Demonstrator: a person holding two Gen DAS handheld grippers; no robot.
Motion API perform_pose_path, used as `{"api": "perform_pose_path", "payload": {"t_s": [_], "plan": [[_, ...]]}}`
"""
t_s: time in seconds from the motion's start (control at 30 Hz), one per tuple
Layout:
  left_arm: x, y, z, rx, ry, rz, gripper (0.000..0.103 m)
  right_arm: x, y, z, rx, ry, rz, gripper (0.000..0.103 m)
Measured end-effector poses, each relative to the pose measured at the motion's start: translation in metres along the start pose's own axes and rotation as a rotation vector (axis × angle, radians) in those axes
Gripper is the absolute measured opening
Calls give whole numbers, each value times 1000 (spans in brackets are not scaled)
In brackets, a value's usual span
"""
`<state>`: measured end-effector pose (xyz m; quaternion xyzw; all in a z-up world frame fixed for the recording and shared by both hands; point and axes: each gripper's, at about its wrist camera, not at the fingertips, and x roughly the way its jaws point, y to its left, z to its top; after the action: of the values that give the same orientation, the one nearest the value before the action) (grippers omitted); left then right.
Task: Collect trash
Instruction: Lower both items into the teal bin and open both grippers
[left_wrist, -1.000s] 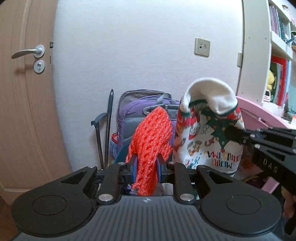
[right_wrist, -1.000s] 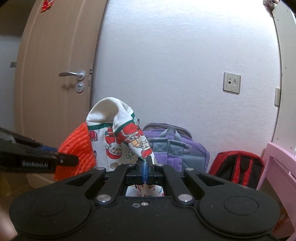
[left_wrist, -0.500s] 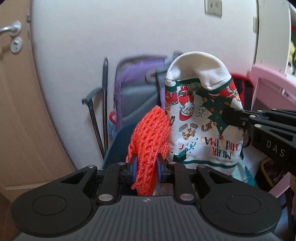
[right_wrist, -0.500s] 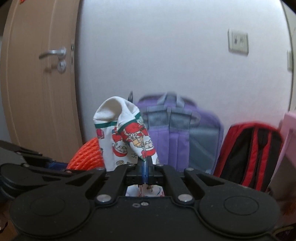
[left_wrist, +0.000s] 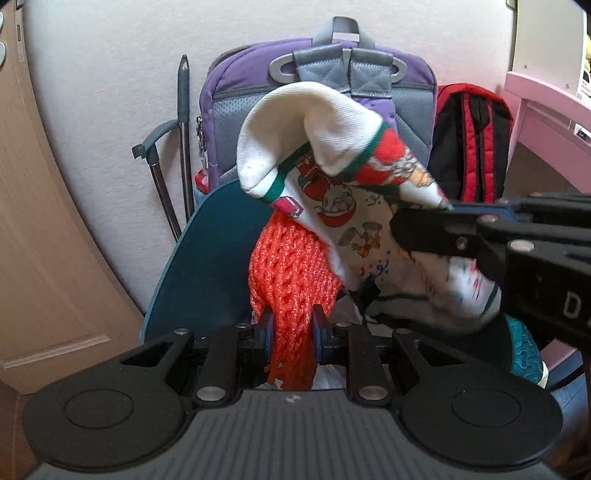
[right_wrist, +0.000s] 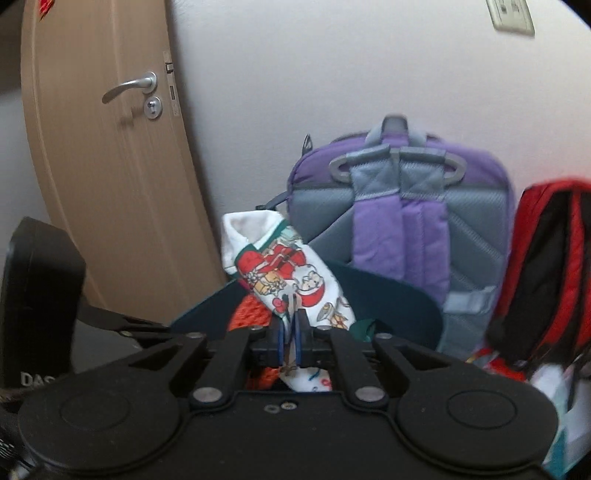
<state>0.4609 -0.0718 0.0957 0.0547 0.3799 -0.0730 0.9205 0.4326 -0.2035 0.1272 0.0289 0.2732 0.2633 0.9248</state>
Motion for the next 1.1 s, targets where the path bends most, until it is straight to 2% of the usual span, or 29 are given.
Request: {"api": "perform_pose_path", "payload": {"t_s": [0.2,0.47,0.57,0.67,0.73,0.8,0.93,1.1], "plan": [[11,-1,0,25,25,14,20,16,-1,-16,17,51,-25,5],[27,-5,-6,18,65,-34,20,21,-14,-31,50,118,-92,18],[26,-7,-9,6,69,-48,22,18,-18,-34,66,122,-112,27],[22,-8,-13,-8,65,-42,38,12,-19,-35,68,116,-110,36],[16,-9,-15,-12,51,-48,57,5,-18,-34,71,108,-117,45],[8,-12,-17,-2,27,-48,64,-1,-18,-33,71,102,-112,47],[-8,-15,-18,-12,6,-52,68,-17,-15,-32,61,84,-120,53],[-37,-19,-22,-9,-33,-34,71,-44,-9,-32,47,49,-138,54]]}}
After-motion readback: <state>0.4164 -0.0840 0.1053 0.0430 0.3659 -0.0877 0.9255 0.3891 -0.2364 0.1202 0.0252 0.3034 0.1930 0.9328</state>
